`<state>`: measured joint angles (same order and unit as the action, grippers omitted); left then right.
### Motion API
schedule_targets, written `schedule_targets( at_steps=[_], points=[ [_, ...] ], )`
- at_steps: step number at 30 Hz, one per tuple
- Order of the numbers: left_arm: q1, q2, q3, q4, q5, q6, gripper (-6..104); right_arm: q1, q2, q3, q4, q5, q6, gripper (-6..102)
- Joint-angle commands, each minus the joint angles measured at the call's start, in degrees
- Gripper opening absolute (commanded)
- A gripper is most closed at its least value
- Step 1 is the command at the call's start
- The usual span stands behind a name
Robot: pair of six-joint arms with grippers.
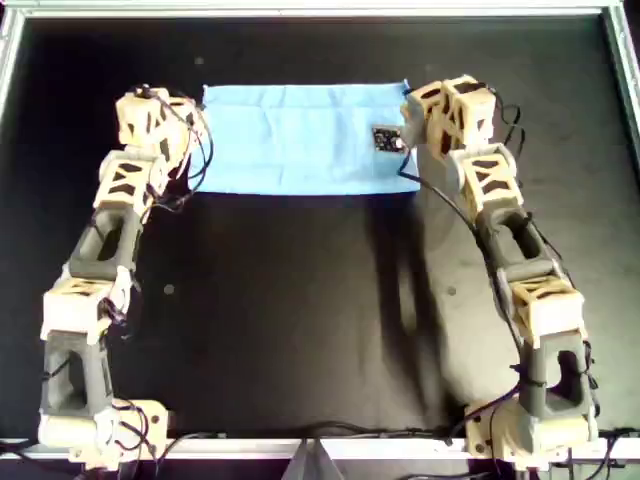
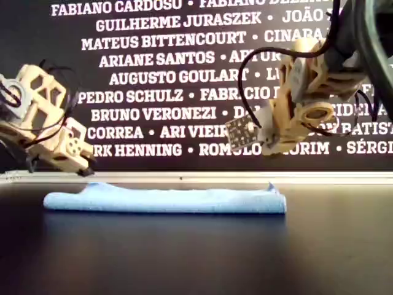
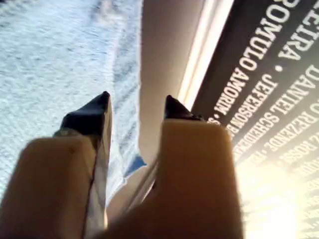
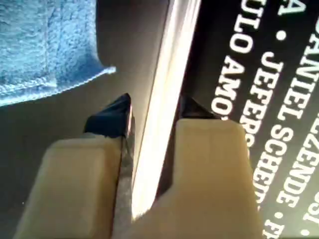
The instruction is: Fold a cloth
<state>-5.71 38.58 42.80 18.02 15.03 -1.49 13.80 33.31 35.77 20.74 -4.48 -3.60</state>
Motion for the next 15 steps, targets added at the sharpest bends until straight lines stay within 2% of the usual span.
schedule_targets(
  at_steps=[1,5,8,15],
  points=[
    [0.44,3.43,-4.31,-0.97,0.44,0.26,39,-0.79,3.69,-5.01,-1.67,-0.18,-0.09,40],
    [1.14,6.42,-3.25,0.18,-0.09,0.26,39,-2.11,8.17,-4.04,-1.58,-0.18,-0.09,41],
    [1.41,15.73,-1.32,2.02,-0.62,0.26,39,-3.08,16.00,-2.55,0.09,-0.09,0.00,41],
    [0.70,53.70,19.95,21.71,-0.62,-0.35,39,-2.64,45.79,14.06,5.62,-0.09,0.79,41]
  ],
)
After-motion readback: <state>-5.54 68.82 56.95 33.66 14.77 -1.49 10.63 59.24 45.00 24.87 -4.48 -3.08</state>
